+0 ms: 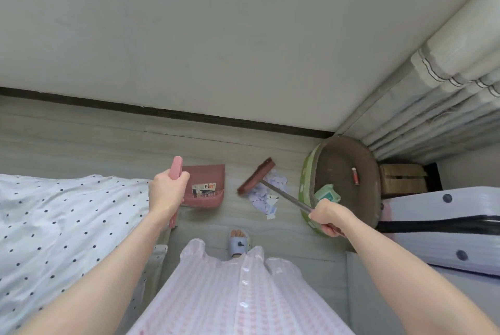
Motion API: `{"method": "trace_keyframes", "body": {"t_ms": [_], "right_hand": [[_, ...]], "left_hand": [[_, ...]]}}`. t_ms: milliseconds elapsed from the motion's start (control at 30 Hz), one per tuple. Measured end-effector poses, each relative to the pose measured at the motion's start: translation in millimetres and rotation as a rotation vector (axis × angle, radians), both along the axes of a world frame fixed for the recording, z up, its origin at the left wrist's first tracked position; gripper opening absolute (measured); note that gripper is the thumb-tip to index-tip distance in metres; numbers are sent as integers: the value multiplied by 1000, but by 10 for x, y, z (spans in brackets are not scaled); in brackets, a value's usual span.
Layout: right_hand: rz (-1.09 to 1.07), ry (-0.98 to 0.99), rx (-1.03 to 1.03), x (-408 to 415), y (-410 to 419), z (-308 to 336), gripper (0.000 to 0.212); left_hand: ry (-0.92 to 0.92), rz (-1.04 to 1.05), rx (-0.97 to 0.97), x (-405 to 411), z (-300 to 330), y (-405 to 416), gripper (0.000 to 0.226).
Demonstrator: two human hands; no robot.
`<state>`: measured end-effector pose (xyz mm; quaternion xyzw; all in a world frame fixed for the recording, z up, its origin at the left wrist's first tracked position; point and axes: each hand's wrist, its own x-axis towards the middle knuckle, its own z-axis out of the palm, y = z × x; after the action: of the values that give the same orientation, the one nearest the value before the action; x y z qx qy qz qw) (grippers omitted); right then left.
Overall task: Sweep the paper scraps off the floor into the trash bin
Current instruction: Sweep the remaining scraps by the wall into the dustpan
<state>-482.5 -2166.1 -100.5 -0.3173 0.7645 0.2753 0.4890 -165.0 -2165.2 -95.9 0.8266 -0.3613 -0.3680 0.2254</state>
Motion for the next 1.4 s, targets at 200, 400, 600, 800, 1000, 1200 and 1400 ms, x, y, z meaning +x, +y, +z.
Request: {"method": "trace_keyframes", "body": {"t_ms": [200, 400, 600, 800, 1000, 1200, 1400], "right_hand": [[-81, 24, -146, 51, 273, 142, 31], [131, 95, -277, 198, 289, 154, 36], [106, 0, -334, 527, 201, -181, 51], [215, -96, -303, 878, 185, -559, 34], [363, -29, -270, 936, 319, -774, 30], [457, 82, -205, 381, 422, -613, 36], [536, 157, -186, -247, 365, -253, 38]], "left_hand": [[-11, -143, 87, 35, -64, 422, 22], [-27, -264, 168, 105, -147, 732, 14], [-48, -266, 266, 76, -184, 949, 29], [-38, -186, 287, 135, -300, 1060, 21], [7, -130, 324, 144, -336, 1098, 17], [-40, -185, 331, -21, -343, 1089, 29], [-104, -281, 356, -136, -297, 1064, 29]]}}
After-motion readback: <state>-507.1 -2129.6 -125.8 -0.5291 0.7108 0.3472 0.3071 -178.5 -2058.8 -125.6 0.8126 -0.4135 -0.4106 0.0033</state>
